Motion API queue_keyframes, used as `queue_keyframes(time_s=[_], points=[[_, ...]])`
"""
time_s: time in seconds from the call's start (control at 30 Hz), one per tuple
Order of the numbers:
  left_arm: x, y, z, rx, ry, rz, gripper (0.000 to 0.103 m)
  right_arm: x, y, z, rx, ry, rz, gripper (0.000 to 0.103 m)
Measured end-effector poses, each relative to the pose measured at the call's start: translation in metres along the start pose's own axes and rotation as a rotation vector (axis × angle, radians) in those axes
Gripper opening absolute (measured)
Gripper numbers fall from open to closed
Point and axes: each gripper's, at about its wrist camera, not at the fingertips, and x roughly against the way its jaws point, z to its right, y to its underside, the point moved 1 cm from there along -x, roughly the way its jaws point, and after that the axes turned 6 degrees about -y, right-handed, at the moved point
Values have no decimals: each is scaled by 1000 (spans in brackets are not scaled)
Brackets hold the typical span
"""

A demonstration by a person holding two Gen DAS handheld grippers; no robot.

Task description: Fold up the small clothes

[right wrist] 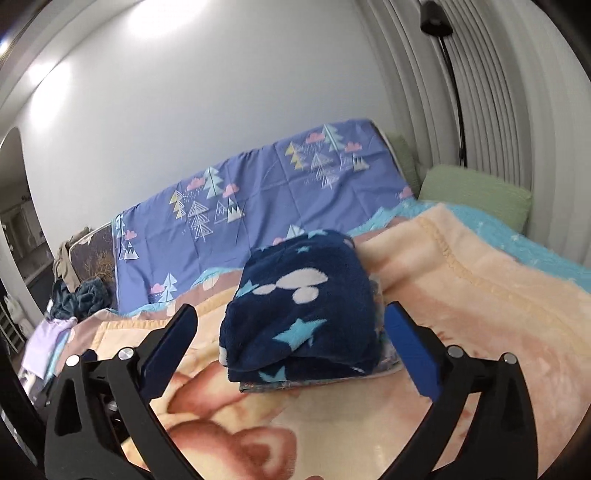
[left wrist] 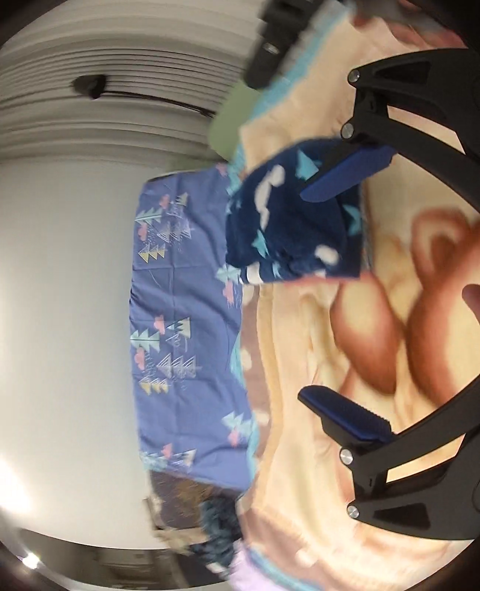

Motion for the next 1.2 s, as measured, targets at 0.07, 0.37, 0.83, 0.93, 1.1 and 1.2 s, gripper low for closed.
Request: queue_keyframes(time_s=[0.07, 0.37, 0.83, 0.93, 1.1, 1.2], points=[[1, 3, 4, -40, -17, 6, 101, 3, 0, 0, 10, 6, -10, 102], [1, -1, 7, 6, 10, 0, 101, -31, 6, 14, -4, 37, -98, 102], [-2, -1, 4, 19, -27, -23, 101, -54, 13, 10, 35, 4, -188, 102], [-1, -1, 3, 18, -40, -21, 101, -55, 12, 10, 37, 7, -192, 102], [-1, -1, 2, 19, -43, -24, 101, -54, 11, 11, 35, 14, -191, 102], [-1, -2, 1, 19, -44, -26, 101, -53, 11, 12, 28, 12, -189, 102]])
